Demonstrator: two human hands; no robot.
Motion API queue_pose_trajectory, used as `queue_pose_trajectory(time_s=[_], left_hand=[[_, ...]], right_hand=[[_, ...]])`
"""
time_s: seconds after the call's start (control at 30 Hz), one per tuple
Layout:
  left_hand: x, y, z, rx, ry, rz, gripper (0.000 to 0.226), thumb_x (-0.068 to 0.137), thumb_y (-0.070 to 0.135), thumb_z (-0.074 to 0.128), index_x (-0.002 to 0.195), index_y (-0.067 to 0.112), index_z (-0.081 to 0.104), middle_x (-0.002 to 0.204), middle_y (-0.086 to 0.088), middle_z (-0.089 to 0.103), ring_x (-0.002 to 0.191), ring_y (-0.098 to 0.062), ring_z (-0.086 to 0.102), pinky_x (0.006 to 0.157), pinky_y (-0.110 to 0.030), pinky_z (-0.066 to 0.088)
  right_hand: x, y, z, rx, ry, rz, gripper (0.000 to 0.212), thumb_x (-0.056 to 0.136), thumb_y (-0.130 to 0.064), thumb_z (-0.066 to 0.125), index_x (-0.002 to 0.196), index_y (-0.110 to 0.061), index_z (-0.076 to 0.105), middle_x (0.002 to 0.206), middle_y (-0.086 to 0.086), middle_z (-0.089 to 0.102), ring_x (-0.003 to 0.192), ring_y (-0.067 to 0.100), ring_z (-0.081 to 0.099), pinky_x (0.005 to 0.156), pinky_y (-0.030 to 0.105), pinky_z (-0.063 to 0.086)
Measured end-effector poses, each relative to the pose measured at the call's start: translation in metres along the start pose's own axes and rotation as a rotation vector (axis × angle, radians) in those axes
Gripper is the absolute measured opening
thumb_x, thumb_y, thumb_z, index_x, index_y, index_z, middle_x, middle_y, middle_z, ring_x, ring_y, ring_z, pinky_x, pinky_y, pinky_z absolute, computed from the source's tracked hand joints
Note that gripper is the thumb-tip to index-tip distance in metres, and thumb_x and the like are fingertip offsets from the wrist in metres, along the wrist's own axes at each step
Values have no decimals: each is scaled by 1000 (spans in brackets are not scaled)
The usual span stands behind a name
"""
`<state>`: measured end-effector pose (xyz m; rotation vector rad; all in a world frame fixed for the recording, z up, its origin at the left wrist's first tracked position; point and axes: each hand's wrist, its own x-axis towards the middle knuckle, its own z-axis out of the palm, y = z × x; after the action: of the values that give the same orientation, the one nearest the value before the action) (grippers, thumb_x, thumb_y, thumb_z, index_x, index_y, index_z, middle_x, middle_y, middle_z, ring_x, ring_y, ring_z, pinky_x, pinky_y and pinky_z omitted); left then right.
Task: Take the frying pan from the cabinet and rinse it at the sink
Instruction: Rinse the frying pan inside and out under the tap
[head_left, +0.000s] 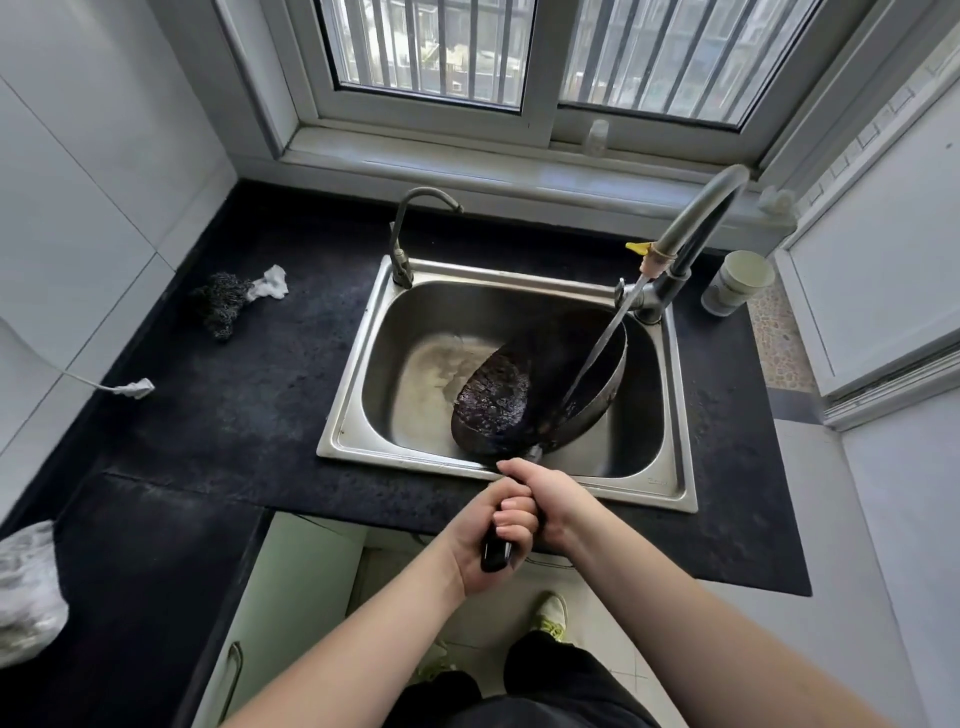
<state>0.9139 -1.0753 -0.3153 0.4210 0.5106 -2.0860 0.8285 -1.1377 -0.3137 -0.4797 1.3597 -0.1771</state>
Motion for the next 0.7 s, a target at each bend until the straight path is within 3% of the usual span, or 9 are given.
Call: queue_pose_trajectory(time_s=[0.13,0.23,0.3,0.4,0.57,0.7], left_hand=[[-6,1,-3,42,40,-42,40,57,-16,77,48,6,45,36,-2,38,24,-11,39,25,-16,31],[-7,6,2,247,213,-33,39,86,2,49,47,8,45,37,3,36,24,-5,35,24,-15,29],[-9,8,11,430,295,-6,42,95,7,37,54,11,44,41,5,34,26,-2,32,25,-12,26],[-13,9,20,681,366,25,31,96,3,35,68,14,40,45,5,36,29,-1,32,28,-11,25],[-18,13,18,878,391,109,23,93,-4,37,79,14,38,49,0,40,32,-5,35,32,-11,28],[-18,7,11,1026,458,190,21,90,-6,37,80,12,38,50,-4,41,33,-8,36,35,-13,30]], right_hand=[[6,9,1,53,-29,-4,28,87,-25,66,81,0,55,38,6,49,28,18,50,30,24,45],[10,13,0,126,-108,0,31,91,-34,59,82,-4,62,40,0,48,29,12,47,31,19,43],[13,14,1,162,-163,22,36,92,-40,55,79,-8,65,44,-2,47,33,10,46,34,18,42],[18,17,2,213,-236,53,38,91,-45,52,85,-11,67,51,-4,46,37,9,42,36,17,41],[12,17,11,133,-253,52,31,90,-44,48,105,-17,51,36,-4,34,27,10,31,31,15,33],[5,17,16,89,-246,65,39,89,-49,51,74,-18,69,43,-3,45,32,12,35,34,13,30]])
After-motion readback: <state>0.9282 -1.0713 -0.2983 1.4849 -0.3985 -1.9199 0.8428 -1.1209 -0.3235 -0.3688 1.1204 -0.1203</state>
